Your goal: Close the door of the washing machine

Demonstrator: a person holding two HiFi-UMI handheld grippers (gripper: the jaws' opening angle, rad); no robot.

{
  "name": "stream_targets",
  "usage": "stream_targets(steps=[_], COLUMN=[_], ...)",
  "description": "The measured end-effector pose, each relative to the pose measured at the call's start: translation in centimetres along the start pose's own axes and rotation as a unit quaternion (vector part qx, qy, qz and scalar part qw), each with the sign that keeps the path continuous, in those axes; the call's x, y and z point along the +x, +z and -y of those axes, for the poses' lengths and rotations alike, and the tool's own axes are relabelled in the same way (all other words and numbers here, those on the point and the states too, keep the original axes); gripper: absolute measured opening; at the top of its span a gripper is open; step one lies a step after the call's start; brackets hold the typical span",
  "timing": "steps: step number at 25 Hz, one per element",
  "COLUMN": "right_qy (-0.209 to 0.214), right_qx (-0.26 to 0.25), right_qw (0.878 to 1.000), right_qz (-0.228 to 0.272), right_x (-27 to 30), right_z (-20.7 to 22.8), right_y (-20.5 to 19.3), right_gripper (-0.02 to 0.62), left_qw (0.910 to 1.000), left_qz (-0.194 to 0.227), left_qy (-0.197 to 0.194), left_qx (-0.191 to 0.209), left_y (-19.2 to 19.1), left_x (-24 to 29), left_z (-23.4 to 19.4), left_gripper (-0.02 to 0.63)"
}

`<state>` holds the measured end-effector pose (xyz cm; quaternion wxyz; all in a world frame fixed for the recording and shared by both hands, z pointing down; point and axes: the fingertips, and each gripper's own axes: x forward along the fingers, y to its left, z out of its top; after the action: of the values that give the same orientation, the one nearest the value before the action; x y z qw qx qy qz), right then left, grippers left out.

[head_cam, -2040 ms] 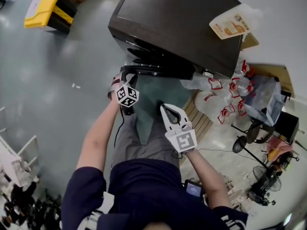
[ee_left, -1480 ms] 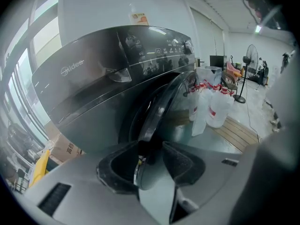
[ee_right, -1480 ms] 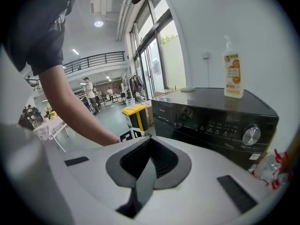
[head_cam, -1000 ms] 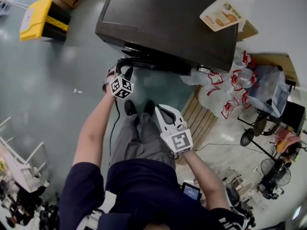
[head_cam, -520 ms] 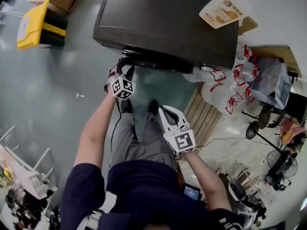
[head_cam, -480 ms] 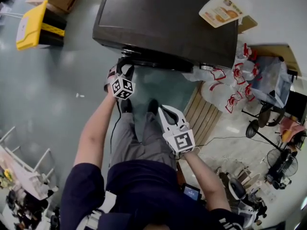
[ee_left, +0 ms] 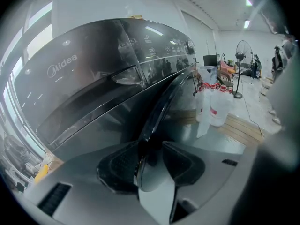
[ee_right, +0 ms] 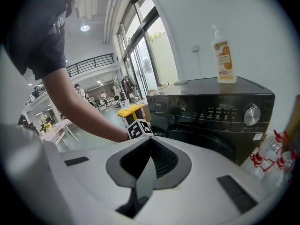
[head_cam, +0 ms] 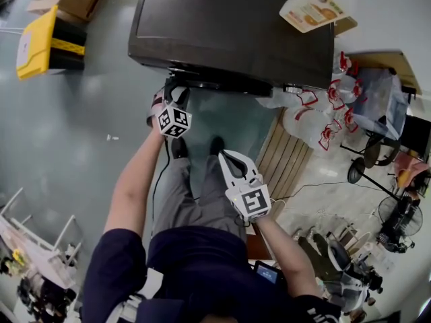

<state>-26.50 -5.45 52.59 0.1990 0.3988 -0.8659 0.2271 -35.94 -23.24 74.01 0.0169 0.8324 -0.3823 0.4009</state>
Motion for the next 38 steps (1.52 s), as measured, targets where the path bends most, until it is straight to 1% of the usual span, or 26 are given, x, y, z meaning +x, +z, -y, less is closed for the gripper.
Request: stream_targets(steps=[8, 13, 16, 19, 26, 33, 34, 36, 38], right_qy=[-0.008, -0.009, -0.006, -0.006, -0.007, 0.0, 0.001, 0.002, 0.003], right_qx=[0.003, 0.026, 0.029, 0.025, 0.025, 0.023, 0.021, 0.018, 0.016], right_qw=[1.0, 1.0, 1.0, 1.0, 1.0, 1.0, 1.0, 1.0, 1.0], right_qz=[0.002, -0.002, -0.005, -0.007, -0.01, -0.015, -0.017, -0.016, -0.016], right_x=[0.3, 0.4, 0.5, 0.5, 0.9, 1.4, 1.5, 1.6, 1.5], right_z=[-0.1, -0.3, -0.7, -0.8, -0.7, -1.7, -1.9, -2.1, -2.2], right_y=[-0.3, -1.0, -1.5, -1.5, -1.9, -2.3, -2.4, -2.3, -2.2], right_gripper=[0.02, 0.02, 0.02, 0.02, 0.02, 0.02, 0.02, 0.02, 0.02], left_qw=[0.9998, 0.9998, 0.9996, 0.9992, 0.9982, 0.9982, 0.9982, 0.998, 0.9983], left_qz=[0.014, 0.021, 0.028, 0.04, 0.055, 0.057, 0.057, 0.061, 0.058], left_qy=[-0.006, -0.007, -0.003, -0.001, -0.016, -0.011, -0.009, -0.004, -0.005], left_qx=[0.009, 0.004, 0.003, 0.008, 0.016, 0.017, 0.018, 0.013, 0.011], left_y=[-0.1, 0.3, 0.2, 0.2, 0.4, 0.5, 0.6, 0.6, 0.5], left_x=[0.1, 0.4, 0.3, 0.4, 0.5, 1.0, 1.1, 1.1, 1.1], left_z=[0.1, -0.4, -0.3, -0.4, -0.5, -0.9, -1.1, -1.2, -1.1], left_gripper=[0.175, 0.184, 0.184, 0.186, 0.196, 0.196, 0.207, 0.184, 0.193])
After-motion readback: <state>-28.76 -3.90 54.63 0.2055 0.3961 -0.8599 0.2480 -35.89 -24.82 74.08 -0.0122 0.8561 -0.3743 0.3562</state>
